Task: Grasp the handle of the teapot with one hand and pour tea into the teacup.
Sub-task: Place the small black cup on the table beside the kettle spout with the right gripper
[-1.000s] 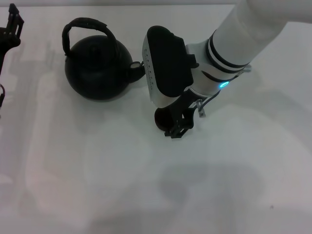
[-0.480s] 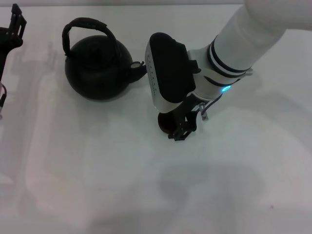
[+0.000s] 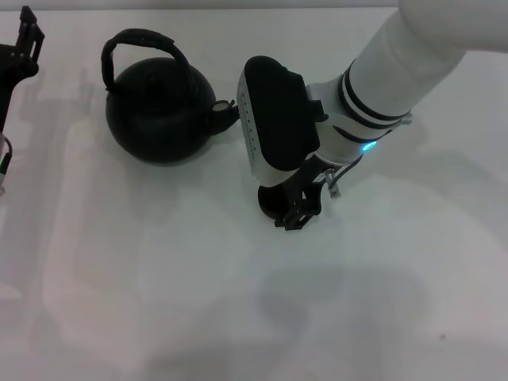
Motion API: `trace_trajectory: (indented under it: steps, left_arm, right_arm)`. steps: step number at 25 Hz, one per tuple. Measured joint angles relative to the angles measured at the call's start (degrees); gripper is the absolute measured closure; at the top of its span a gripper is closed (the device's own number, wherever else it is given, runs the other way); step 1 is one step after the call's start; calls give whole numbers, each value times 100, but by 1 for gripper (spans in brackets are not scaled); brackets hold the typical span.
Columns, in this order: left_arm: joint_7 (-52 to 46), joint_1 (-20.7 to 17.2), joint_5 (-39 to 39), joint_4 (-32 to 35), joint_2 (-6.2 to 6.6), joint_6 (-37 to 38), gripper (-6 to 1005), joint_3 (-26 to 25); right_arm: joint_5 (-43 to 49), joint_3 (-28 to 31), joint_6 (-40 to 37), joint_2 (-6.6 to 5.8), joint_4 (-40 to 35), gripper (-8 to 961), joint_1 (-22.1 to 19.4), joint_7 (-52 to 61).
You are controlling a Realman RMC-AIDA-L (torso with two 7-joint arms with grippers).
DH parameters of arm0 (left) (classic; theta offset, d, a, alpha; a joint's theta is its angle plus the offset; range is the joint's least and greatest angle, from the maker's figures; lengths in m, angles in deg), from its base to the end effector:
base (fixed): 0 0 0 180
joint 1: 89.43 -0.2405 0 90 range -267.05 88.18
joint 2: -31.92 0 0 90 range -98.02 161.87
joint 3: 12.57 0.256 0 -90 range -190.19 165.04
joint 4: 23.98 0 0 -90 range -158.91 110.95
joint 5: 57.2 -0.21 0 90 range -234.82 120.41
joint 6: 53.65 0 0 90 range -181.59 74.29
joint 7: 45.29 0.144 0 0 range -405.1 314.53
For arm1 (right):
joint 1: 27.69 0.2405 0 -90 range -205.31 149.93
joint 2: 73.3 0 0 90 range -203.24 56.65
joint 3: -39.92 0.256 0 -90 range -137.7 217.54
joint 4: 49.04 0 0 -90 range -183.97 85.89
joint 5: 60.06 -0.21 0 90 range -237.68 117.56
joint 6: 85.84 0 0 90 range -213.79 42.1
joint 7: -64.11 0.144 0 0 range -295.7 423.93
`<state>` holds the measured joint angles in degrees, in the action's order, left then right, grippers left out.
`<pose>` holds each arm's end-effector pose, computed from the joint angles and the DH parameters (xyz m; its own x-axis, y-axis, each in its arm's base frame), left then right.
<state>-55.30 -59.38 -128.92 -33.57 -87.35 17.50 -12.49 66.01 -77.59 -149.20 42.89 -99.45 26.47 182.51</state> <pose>-0.3245 0.3372 -0.0125 0.6087 -0.0655 0.7907 0.7901 -0.0401 -0.6116 0.1353 0.3527 -0.1260 0.8678 0.1702 0.4668 0.1887 -0.9820 0.0073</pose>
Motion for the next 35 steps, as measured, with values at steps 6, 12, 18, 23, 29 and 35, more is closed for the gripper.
trace_trajectory:
  steps: [6,12,18,23,29,35]
  left_arm:
    - [-1,0,0,15,3,105,305,0]
    - [0,0,0,24,7,121,304,0]
    - [-1,0,0,28,9,121,304,0]
    - [-1,0,0,28,9,127,304,0]
    - [-1,7,0,27,9,137,304,0]
    - [2,4,0,28,15,155,305,0]
  right_arm:
    - [14,-1,23,-3,-8,196,-21,-1]
    - [2,-1,28,-16,-25,167,-10,-1]
    - [-37,19,39,-27,-46,135,8,-1]
    - [-236,126,-10,-52,-63,113,-32,-83]
    - [-436,516,-185,-61,-74,109,-164,-294]
    - [-794,1234,-335,-61,-70,111,-456,-710]
